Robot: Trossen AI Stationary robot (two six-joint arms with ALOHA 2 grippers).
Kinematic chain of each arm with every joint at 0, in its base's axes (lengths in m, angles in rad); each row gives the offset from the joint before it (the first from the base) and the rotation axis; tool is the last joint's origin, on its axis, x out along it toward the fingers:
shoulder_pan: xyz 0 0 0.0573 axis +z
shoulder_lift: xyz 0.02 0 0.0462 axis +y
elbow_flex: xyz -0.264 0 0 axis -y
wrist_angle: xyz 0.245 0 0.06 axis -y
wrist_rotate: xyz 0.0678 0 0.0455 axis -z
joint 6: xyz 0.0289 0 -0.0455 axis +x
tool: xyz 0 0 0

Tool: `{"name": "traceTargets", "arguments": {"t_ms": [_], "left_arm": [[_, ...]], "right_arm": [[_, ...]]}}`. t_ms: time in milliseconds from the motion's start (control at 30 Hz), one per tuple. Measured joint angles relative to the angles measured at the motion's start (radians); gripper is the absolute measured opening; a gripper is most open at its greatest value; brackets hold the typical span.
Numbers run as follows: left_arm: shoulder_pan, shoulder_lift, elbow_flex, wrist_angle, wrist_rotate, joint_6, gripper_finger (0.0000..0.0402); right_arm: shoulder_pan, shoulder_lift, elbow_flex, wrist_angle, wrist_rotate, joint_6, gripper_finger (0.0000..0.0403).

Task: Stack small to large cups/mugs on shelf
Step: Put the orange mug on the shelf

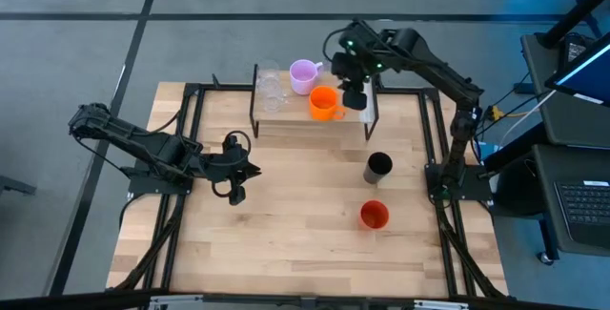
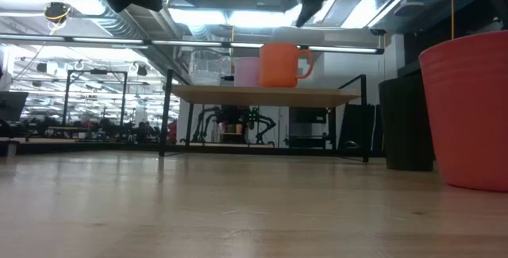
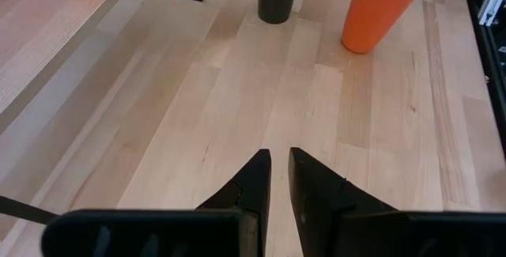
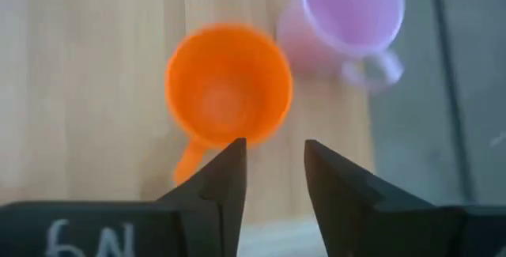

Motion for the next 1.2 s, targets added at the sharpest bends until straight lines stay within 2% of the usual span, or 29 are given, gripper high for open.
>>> {"name": "traceTargets", "arguments": {"t_ms": [100, 233, 433, 567, 733, 1200], "left_arm": [[0.000, 0.000, 0.000, 0.000, 0.000, 0.000, 0.0041], [0.000, 0.000, 0.000, 0.000, 0.000, 0.000, 0.0041], [0.000, 0.000, 0.000, 0.000, 0.000, 0.001, 0.0041], [0.000, 0.000, 0.000, 0.000, 0.000, 0.001, 0.0041], [0.000, 0.000, 0.000, 0.000, 0.000, 0.000, 0.0041], [0.000, 0.000, 0.000, 0.000, 0.000, 0.000, 0.0041]], "right_arm": [[-0.016, 0.000, -0.003, -0.080, 0.005, 0.034, 0.0124], [-0.040, 0.000, -0.056, -0.089, 0.004, 0.051, 0.0116], [-0.069, 0.001, -0.238, -0.050, 0.009, 0.042, 0.0106], [-0.069, 0.001, -0.352, 0.062, 0.008, 0.023, 0.0105], [-0.050, 0.001, -0.432, 0.217, -0.001, 0.008, 0.0105], [-0.018, 0.001, -0.441, 0.461, -0.002, -0.061, 0.0105]]}}
